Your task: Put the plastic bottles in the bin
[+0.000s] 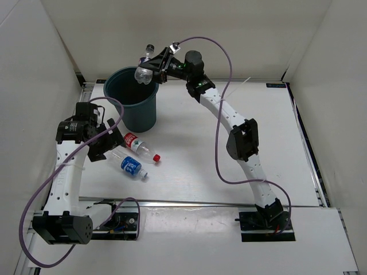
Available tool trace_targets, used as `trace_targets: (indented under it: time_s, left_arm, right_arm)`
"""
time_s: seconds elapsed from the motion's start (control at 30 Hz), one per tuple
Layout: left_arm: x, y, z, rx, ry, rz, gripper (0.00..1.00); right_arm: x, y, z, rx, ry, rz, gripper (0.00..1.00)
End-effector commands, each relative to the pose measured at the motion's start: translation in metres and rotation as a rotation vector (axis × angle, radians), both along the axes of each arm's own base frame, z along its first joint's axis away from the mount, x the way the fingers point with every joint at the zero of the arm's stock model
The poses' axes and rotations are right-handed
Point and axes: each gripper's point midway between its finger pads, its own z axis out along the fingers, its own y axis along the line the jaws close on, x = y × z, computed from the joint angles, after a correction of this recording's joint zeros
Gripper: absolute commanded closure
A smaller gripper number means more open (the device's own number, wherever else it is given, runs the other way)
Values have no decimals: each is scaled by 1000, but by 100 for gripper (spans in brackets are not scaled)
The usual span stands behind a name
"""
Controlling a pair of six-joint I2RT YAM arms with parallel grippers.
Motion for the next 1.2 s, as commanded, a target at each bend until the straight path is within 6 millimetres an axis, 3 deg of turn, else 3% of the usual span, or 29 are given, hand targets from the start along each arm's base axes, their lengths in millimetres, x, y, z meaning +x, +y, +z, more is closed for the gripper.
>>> trace_targets:
  time_s: [0.0, 0.17, 0.27, 0.4, 0.47, 0.57, 0.67, 0.73, 0.77, 0.8, 0.83, 0.93, 1.03, 1.17]
  left_arm:
    - [-9, -4, -1, 4, -8, -35, 0]
    - [-8, -6, 2, 26, -18, -52, 0]
    - [-7, -4, 4, 34, -27, -48, 0]
    - [-6, -4, 7, 34, -37, -48, 0]
    - [-6, -4, 7, 34, -37, -48, 0]
    - [-4, -4, 10, 34, -46, -48, 0]
    - [-3, -5, 13, 33, -55, -47, 0]
    - [-3, -5, 13, 33, -55, -47, 0]
    - [-3, -5, 13, 33, -55, -47, 0]
    - [-3, -5, 13, 33, -55, -47, 0]
    - [-4, -7, 13, 20, -55, -54, 0]
    - [-3, -9, 16, 13, -64, -68, 0]
    - [-3, -7, 21, 21, -83, -64, 0]
    - [0, -5, 28, 32, -106, -46, 0]
  right_arm:
    - [14, -6, 41, 115, -68, -106, 59]
    - [18, 0, 28, 80, -43, -135, 59]
    - [21, 2, 32, 78, -44, -184, 49]
    - [26, 4, 23, 63, -24, -195, 50]
    - [24, 9, 16, 35, -21, -199, 48]
    - [14, 12, 24, 43, -33, -176, 44]
    - [3, 22, 14, 4, -23, -147, 38]
    - [-4, 26, 8, -43, -16, -140, 21]
    - [-10, 27, 14, -47, -26, -146, 4]
    - [-12, 26, 20, -45, -46, -148, 0]
    - [-9, 26, 12, -68, -20, -159, 0]
    - [-15, 20, 25, -80, -62, -165, 0]
    - [-24, 8, 49, -87, -122, -194, 0]
    - [-37, -7, 68, -108, -159, -188, 0]
